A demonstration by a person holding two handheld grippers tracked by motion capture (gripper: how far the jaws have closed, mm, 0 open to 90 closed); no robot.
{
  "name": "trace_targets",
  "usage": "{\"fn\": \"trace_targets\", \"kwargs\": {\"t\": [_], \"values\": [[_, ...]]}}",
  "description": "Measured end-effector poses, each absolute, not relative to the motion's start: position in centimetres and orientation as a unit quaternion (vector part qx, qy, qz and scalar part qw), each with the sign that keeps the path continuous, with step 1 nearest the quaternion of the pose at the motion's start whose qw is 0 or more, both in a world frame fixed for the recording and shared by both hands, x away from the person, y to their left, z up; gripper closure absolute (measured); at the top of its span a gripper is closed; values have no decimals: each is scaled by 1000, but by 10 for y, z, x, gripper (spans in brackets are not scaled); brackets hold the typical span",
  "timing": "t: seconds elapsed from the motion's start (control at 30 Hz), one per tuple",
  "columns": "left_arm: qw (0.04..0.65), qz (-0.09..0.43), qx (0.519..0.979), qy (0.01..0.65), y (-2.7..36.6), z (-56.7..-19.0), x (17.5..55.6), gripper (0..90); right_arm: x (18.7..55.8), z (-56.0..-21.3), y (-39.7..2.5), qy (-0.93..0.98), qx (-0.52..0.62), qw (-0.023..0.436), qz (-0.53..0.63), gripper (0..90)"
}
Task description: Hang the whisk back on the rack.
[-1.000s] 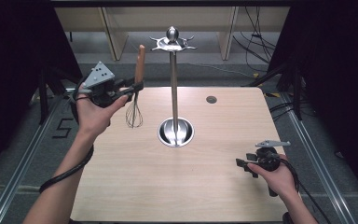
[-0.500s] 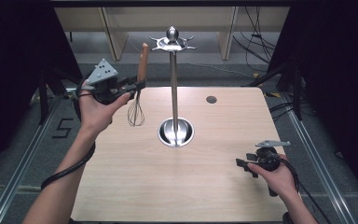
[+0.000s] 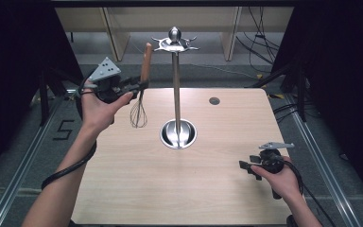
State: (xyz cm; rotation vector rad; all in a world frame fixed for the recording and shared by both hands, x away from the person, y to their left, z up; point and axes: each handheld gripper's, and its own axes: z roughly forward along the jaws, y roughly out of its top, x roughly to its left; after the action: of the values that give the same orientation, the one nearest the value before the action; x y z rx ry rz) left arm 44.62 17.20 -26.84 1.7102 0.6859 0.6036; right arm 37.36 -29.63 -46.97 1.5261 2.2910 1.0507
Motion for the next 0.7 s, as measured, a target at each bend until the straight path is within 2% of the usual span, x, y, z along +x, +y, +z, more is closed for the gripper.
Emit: {"fn": "trace_targets", "kwargs": {"t": [0.7], "values": [[571,223,739,280,172,-266,458,684,372,-470,-295,767,526,92,355,429]]}}
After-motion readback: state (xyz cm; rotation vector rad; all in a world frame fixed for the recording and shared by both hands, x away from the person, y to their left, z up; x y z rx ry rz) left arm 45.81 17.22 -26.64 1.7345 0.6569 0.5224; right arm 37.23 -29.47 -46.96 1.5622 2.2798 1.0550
